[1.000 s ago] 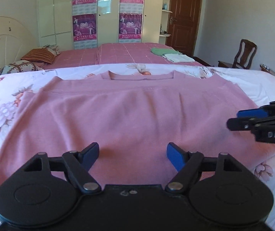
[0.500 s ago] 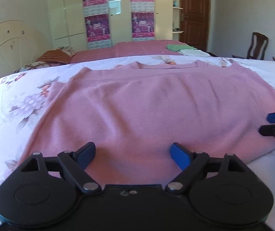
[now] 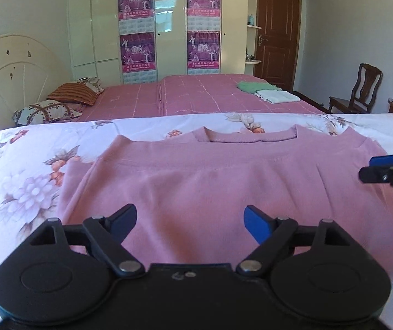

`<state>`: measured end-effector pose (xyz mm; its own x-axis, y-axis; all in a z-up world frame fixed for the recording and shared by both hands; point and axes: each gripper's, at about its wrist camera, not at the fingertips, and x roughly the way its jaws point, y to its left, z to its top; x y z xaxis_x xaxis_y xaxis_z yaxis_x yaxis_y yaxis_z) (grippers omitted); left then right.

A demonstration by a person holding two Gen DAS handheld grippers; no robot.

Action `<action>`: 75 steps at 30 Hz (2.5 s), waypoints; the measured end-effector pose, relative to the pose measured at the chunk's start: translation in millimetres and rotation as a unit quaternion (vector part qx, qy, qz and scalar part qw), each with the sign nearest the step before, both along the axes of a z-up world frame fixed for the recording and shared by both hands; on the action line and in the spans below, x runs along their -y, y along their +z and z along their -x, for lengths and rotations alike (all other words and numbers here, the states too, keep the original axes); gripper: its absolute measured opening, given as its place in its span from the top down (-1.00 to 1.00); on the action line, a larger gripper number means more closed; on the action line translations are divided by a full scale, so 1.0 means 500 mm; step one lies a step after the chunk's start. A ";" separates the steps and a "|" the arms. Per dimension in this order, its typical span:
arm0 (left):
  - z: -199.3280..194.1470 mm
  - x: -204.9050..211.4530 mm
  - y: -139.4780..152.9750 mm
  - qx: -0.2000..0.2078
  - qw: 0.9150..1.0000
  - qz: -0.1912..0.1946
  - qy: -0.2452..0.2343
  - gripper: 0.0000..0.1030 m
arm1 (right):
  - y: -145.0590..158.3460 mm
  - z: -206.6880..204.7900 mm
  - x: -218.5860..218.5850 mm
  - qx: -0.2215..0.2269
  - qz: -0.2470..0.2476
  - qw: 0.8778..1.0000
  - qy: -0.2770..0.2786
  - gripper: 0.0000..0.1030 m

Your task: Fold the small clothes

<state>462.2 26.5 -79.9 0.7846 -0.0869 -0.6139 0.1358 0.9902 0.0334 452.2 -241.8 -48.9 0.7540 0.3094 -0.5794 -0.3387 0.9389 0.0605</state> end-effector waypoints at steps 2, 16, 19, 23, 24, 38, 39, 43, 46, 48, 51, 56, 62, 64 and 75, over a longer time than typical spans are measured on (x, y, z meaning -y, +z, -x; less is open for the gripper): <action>-0.036 0.006 -0.028 -0.029 0.999 -0.023 0.001 -0.68 | -0.026 -0.031 -0.040 -0.014 0.020 1.000 0.015 0.28; -0.060 -0.143 -0.016 -0.025 0.998 -0.004 0.053 -0.69 | -0.071 -0.118 0.137 -0.057 0.043 0.994 -0.078 0.25; -0.042 -0.132 -0.021 -0.027 0.998 -0.003 0.049 -0.71 | -0.035 -0.080 0.126 -0.019 0.011 0.997 -0.076 0.25; -0.034 -0.116 -0.039 -0.025 0.998 -0.021 0.050 -0.72 | -0.051 -0.070 0.056 -0.027 0.033 0.998 -0.053 0.25; -0.035 -0.117 -0.036 -0.028 0.998 -0.019 0.051 -0.72 | -0.070 -0.077 0.041 -0.047 0.049 0.996 -0.053 0.25; -0.020 -0.141 -0.022 -0.034 0.999 -0.017 0.026 -0.73 | -0.062 -0.009 -0.048 -0.046 0.068 0.995 -0.055 0.15; -0.007 -0.147 -0.014 -0.032 0.999 -0.021 0.029 -0.69 | -0.057 -0.014 -0.044 -0.058 0.061 0.994 -0.064 0.15; 0.068 -0.191 0.018 -0.015 0.999 -0.009 0.050 -0.62 | -0.018 0.027 -0.033 -0.027 0.039 0.996 -0.075 0.15; 0.092 -0.207 -0.003 -0.035 0.997 -0.011 0.062 -0.63 | -0.012 0.050 -0.040 -0.031 0.013 0.998 -0.059 0.15; 0.092 -0.226 -0.031 -0.050 0.996 0.010 0.073 -0.74 | -0.035 0.056 -0.063 -0.053 0.034 0.997 -0.044 0.15; 0.099 -0.245 -0.021 -0.055 0.995 0.019 0.084 -0.77 | -0.062 0.063 -0.083 -0.066 0.070 0.994 -0.051 0.07; 0.182 -0.283 0.017 -0.053 0.989 0.073 0.114 -0.63 | -0.021 0.098 -0.062 -0.049 0.049 0.995 -0.077 0.07; 0.251 -0.347 -0.035 -0.100 0.923 0.343 0.146 0.08 | 0.016 0.156 -0.054 -0.027 0.021 0.996 -0.079 0.07; 0.252 -0.357 -0.056 -0.083 0.895 0.405 0.169 -0.17 | 0.025 0.170 -0.062 -0.025 0.009 0.997 -0.078 0.07; 0.167 -0.289 -0.055 -0.033 0.875 0.436 0.207 -0.77 | 0.060 0.178 -0.101 -0.026 -0.027 0.996 -0.078 0.07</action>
<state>378.8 170.8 -107.5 0.8246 -0.2621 -0.5013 -0.2681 0.5992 -0.7544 363.0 -191.4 -19.1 0.7651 0.2221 -0.6044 -0.1834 0.9749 0.1261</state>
